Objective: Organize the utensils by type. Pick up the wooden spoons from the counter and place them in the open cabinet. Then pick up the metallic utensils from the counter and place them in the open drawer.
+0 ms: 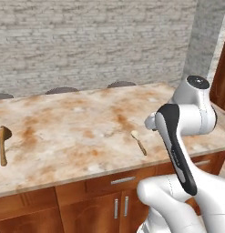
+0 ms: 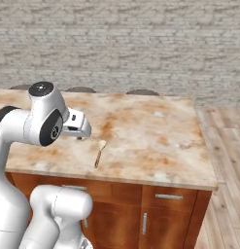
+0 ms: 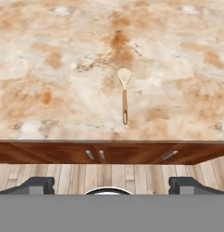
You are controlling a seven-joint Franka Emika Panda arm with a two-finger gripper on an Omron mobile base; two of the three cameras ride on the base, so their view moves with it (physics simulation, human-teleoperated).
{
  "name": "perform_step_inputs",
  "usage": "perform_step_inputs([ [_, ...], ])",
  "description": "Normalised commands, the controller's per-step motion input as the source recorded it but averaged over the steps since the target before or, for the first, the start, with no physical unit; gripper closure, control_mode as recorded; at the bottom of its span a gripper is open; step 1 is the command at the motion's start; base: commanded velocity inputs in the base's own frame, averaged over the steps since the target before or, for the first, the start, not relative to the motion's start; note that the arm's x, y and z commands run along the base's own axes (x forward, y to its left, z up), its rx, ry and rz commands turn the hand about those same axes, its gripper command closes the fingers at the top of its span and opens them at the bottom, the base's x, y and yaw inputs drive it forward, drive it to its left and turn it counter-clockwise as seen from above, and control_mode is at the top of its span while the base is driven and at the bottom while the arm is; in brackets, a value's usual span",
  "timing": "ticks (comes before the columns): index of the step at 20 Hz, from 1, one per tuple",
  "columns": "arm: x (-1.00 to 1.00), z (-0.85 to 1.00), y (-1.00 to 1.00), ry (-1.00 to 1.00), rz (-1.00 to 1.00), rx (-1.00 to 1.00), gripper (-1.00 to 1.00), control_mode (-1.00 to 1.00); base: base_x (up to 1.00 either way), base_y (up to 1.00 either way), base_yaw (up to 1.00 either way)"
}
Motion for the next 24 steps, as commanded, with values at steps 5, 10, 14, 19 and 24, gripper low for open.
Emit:
perform_step_inputs([
  [5, 0.00, 0.00, 0.00, 0.00, 0.00, 0.00, -1.00, 1.00, 0.38, -0.11, 0.01],
  [10, 0.00, 0.00, 0.00, 0.00, 0.00, 0.00, -1.00, 1.00, 0.53, 0.00, 0.01],
  [14, 0.00, 0.00, 0.00, 0.00, 0.00, 0.00, -1.00, 1.00, 0.23, 0.00, 0.00],
  [19, 0.00, 0.00, 0.00, 0.00, 0.00, 0.00, -1.00, 1.00, 0.00, 0.00, 0.00],
  [24, 0.00, 0.00, 0.00, 0.00, 0.00, 0.00, -1.00, 1.00, 0.00, 0.00, 0.00],
])
